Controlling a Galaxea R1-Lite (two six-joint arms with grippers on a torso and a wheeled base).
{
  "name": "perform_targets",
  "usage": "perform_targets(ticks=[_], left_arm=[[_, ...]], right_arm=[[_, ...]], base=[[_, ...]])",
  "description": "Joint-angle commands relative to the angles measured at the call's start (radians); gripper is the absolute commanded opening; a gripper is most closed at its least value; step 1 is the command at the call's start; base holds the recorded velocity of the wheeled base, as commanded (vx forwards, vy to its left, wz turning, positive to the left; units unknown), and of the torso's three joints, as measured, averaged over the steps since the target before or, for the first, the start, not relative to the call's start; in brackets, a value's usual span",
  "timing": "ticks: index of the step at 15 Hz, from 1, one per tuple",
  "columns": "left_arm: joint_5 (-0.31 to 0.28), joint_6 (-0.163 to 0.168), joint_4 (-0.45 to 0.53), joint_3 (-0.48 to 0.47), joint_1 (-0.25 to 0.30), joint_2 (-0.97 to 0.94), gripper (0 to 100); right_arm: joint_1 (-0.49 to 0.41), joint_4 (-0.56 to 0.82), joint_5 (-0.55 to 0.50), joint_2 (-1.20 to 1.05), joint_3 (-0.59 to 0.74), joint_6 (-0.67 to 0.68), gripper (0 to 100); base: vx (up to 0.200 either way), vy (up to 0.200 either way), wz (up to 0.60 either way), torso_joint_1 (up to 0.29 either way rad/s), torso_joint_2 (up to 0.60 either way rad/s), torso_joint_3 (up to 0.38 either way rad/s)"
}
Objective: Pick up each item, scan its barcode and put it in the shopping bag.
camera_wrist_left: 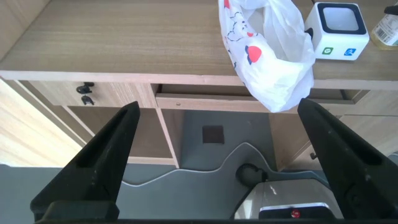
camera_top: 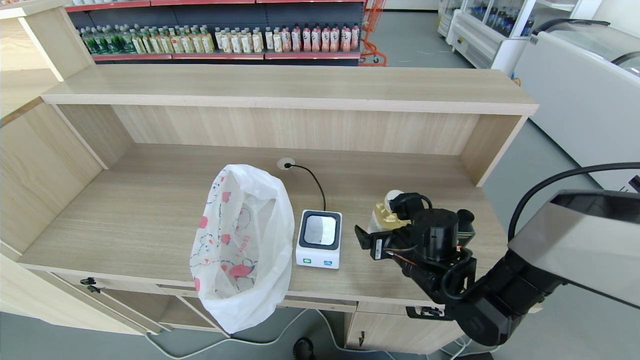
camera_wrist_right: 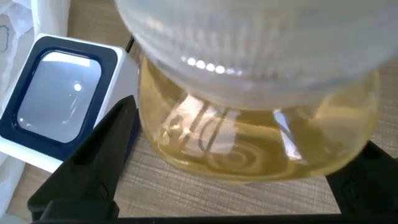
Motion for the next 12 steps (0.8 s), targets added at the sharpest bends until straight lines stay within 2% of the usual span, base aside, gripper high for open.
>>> perform_targets(ticks=[1, 4, 10, 11, 12], left_arm=[[0.0, 0.0, 0.0, 0.0, 0.0, 0.002, 100], [0.0, 0.0, 0.0, 0.0, 0.0, 0.002, 100], [0.0, 0.0, 0.0, 0.0, 0.0, 0.002, 100], [0.0, 0.0, 0.0, 0.0, 0.0, 0.002, 100], [0.0, 0.0, 0.0, 0.0, 0.0, 0.002, 100]], right_arm=[[-0.01, -0.019, 0.003, 0.027, -0.016, -0.007, 100], [-0.019, -0.088, 0.052, 0.083, -0.066, -0.061, 100], [-0.03, -0.133, 0.13, 0.161, -0.155, -0.13, 100], [-0.036, -0.133, 0.136, 0.162, -0.157, -0.139, 0], [-0.049, -0.133, 0.148, 0.158, -0.158, -0.162, 0]], base=[[0.0, 0.0, 0.0, 0.0, 0.0, 0.0], [0.0, 0.0, 0.0, 0.0, 0.0, 0.0], [0.0, 0.0, 0.0, 0.0, 0.0, 0.0], [0.0, 0.0, 0.0, 0.0, 0.0, 0.0], [0.0, 0.0, 0.0, 0.0, 0.0, 0.0]])
